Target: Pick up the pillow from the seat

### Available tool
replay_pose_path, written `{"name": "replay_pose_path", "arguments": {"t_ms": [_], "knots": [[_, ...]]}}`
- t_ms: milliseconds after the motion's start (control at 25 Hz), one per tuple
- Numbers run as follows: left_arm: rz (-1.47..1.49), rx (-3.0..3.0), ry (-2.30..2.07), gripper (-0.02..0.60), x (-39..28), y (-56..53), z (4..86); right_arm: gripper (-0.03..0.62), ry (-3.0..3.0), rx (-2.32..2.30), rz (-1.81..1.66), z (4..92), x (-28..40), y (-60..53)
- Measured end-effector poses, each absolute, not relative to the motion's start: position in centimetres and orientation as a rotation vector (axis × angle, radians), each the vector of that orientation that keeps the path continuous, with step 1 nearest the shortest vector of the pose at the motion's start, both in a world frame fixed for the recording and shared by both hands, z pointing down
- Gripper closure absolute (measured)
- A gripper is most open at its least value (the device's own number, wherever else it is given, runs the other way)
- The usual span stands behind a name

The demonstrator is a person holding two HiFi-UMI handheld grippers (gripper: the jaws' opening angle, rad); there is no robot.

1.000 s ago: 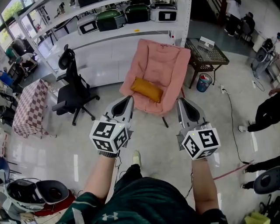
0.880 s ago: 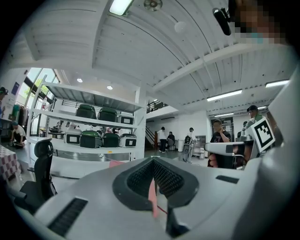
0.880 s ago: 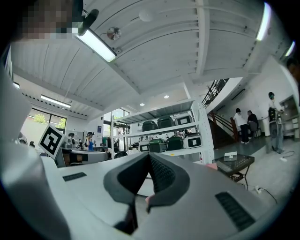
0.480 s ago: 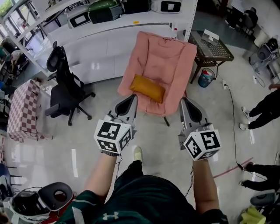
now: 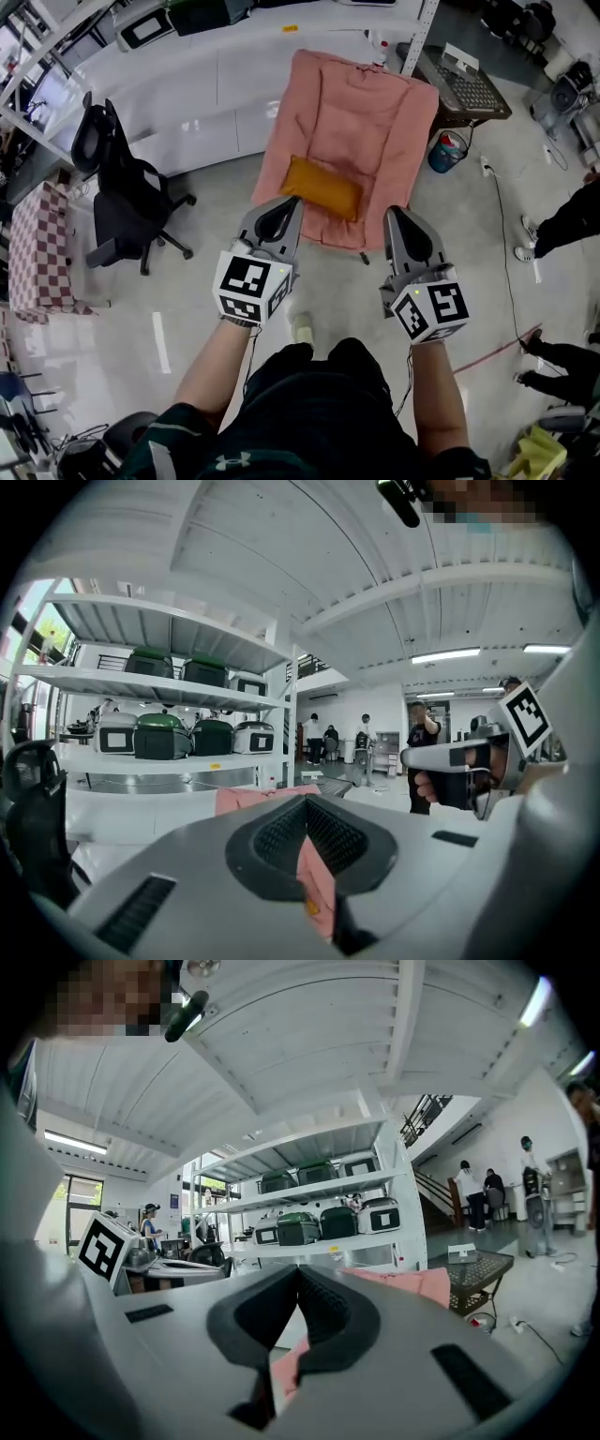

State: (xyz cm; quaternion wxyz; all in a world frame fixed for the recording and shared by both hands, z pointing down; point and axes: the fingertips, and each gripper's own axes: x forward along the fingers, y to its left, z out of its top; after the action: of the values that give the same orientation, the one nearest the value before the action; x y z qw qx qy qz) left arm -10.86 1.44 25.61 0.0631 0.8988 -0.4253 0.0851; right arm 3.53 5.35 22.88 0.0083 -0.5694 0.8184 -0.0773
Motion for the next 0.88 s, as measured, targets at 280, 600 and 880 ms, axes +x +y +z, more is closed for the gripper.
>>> {"name": "replay_pose_path", "arguments": {"t_ms": [280,600,880], "knots": [[0.334,2.703,-1.256,0.575,-10.1,-3.3,29.5,0.591,2.583,-1.810,-0.306,26.1,4.3,0.3],[0.446,2.688,-1.274,0.575,-7.7,-9.5,36.4,0.591,2.690,-1.756,-0.405,33.3,5.9,-7.1],[0.616,2.600,-1.297,0.575,-7.5,-15.4,46.5,0.591,2.821,-1.725,-0.507,43.5,6.0,-12.8]]}}
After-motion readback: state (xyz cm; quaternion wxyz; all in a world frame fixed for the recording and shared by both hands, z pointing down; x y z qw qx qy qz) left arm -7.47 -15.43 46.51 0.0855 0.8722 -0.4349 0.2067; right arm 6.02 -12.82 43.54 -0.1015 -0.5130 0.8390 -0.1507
